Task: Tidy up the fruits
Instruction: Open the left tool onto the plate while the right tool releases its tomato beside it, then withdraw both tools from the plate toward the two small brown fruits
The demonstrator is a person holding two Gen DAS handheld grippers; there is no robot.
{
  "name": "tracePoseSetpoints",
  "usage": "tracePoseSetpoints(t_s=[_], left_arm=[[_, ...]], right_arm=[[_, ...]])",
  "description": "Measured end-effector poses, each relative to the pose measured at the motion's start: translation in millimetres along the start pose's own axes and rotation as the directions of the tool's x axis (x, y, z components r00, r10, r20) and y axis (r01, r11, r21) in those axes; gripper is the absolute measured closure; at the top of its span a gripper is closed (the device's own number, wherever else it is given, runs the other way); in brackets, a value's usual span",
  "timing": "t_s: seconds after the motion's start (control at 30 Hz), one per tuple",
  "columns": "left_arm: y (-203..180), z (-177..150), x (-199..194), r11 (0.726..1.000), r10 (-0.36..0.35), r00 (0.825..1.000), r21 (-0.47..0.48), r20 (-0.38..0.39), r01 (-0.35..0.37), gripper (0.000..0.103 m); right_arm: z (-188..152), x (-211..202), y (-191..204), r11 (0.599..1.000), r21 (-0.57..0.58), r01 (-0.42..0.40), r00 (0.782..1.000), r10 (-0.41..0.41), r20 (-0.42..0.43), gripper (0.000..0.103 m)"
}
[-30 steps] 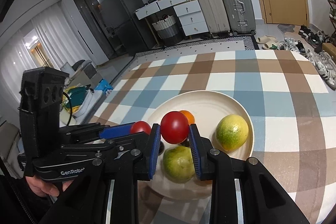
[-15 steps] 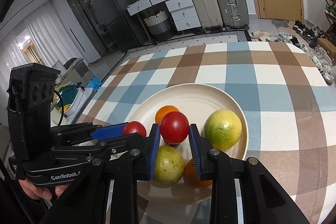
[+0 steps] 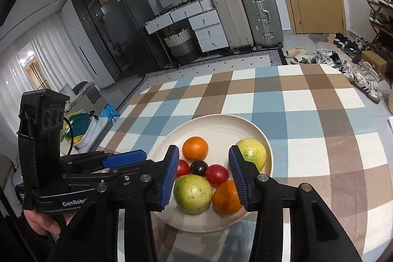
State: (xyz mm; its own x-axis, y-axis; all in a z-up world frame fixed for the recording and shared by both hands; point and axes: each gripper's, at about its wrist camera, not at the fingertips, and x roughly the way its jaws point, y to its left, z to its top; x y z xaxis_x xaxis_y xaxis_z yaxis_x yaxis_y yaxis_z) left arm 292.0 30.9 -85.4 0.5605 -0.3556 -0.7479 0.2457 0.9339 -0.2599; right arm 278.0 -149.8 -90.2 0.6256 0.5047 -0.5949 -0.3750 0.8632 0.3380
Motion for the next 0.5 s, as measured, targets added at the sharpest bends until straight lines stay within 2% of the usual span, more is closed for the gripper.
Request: tracePoseSetpoints(t_s=[0.23, 0.3, 0.47, 0.5], left_arm=[[-8.3, -19.3, -31.0, 0.999, 0.039, 0.999, 0.011, 0.024, -0.040, 0.059], [-10.8, -26.2, -39.1, 0.999, 0.045, 0.999, 0.007, 0.024, -0.045, 0.053], [-17.3, -43.4, -60.5, 0.998, 0.070, 0.996, -0.006, 0.055, -0.070, 0.027], [-17.4, -45.6, -63.1, 0.998, 0.069, 0.996, -0.013, 0.058, -0.068, 0.026]], right_arm=[[-8.4, -29.2, 9.6, 1.000, -0.006, -0.005, 0.999, 0.005, 0.035, 0.054], [-12.1, -37.9, 13.6, 1.000, -0.013, -0.009, 0.999, 0.009, 0.044, 0.053], [-24.0, -58.5, 23.0, 0.999, -0.038, -0.013, 0.997, 0.016, 0.070, 0.040], [-27.2, -63.4, 25.0, 0.999, -0.043, -0.014, 0.997, 0.017, 0.077, 0.039]])
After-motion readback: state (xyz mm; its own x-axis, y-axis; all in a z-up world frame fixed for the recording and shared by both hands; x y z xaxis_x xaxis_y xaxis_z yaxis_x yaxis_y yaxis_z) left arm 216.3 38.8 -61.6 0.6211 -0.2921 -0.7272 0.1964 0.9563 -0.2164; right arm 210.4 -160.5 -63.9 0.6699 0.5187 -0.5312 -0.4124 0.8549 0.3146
